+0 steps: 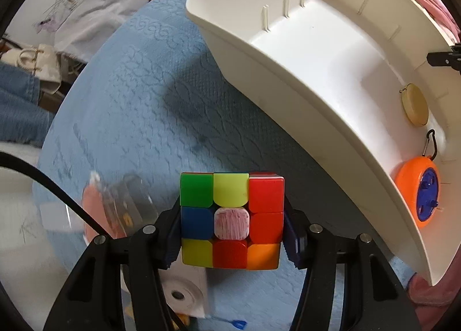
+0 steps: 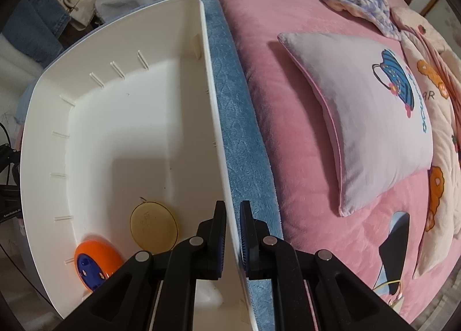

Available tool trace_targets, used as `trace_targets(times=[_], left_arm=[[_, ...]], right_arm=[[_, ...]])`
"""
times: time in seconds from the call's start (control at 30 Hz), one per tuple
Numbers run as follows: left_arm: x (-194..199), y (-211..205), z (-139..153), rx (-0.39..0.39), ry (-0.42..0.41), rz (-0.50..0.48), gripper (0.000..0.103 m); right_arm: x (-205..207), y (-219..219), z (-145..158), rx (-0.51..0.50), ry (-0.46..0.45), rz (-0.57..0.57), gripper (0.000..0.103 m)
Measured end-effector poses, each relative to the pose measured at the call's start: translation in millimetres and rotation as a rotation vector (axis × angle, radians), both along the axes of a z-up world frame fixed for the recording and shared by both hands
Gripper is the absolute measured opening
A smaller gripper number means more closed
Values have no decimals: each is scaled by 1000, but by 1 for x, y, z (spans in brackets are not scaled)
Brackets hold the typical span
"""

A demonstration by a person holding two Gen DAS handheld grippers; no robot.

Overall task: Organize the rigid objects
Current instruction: 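Lift the Rubik's cube and carry it over the tray with the left gripper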

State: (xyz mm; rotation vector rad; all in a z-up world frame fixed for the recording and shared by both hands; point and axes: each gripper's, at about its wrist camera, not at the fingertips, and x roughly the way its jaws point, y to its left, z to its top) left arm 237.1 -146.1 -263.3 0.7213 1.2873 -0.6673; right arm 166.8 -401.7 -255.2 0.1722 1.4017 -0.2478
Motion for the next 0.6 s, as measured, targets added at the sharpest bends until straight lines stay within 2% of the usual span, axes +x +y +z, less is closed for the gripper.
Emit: trace_targets(times=[0.2, 0.5, 0.6], left_arm=[[-20, 7, 17, 13, -51, 105, 59], [-54, 17, 48, 5, -9, 315, 59], [-65, 16, 61, 7, -6, 357, 59]], right_arm=[[-1, 1, 1, 11, -9, 37, 10], [-3, 1, 2, 36, -21, 86, 10], [-4, 0, 3, 51, -28, 101, 10]])
